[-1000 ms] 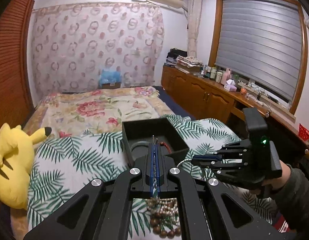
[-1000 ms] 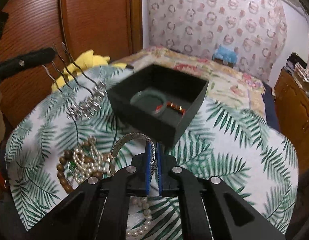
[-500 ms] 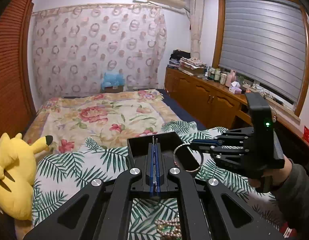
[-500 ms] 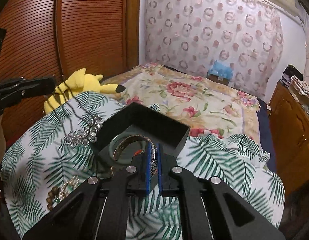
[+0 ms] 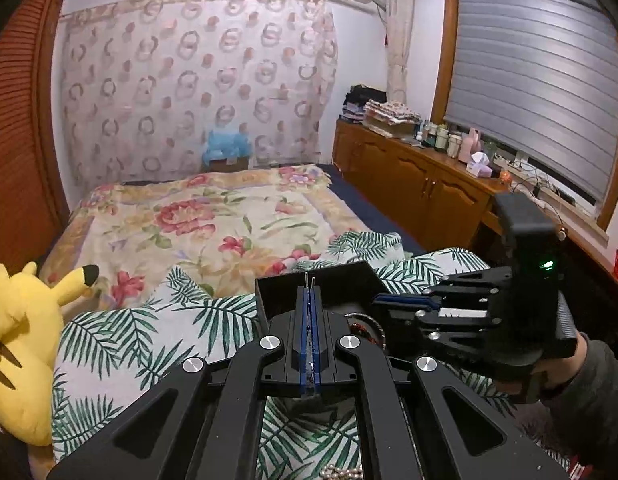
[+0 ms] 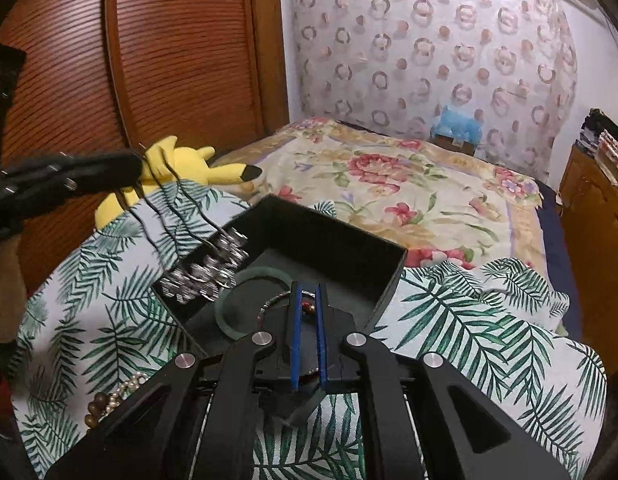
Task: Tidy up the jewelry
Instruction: 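Lower the hairpins into the black box and open the left gripper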
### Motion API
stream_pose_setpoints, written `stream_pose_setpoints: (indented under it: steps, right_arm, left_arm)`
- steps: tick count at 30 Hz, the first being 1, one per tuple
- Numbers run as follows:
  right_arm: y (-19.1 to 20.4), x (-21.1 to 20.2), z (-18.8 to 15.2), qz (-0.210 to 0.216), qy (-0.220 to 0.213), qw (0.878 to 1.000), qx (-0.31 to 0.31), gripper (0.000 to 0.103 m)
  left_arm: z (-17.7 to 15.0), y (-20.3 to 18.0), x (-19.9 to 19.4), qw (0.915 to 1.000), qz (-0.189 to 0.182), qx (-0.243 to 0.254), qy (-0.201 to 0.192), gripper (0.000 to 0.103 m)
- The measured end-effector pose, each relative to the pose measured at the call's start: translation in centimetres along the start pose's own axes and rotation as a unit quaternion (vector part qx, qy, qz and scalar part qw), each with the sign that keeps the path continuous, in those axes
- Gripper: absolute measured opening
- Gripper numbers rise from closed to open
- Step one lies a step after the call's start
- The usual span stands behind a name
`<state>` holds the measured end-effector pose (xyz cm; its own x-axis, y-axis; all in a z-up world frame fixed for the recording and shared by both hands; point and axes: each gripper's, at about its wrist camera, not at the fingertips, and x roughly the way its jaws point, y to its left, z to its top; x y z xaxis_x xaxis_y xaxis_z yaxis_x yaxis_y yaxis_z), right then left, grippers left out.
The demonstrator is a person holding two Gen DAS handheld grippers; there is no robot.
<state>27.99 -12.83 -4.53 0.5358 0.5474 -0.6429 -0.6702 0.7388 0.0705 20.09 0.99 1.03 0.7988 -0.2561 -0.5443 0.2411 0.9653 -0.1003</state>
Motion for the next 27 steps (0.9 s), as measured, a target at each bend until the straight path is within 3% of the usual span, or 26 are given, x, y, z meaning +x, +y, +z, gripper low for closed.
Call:
stream_pose_setpoints:
  steps: [16,27]
  right_arm:
    - [-1.6,-0.7,0.0,-0.026,-0.009,0.999,0.021,0.008]
    - [-3.1,-2.0,0.4,-0.058,-0.023,0.997,0.037,0.008]
  left_arm:
    - [0.8,-0.5,2.8,0.9999,-0.006,-0.003,0.009,0.001]
    - [2.6,-2.1,5.3,0.9984,-0.049,-0.024,0.015,0.001]
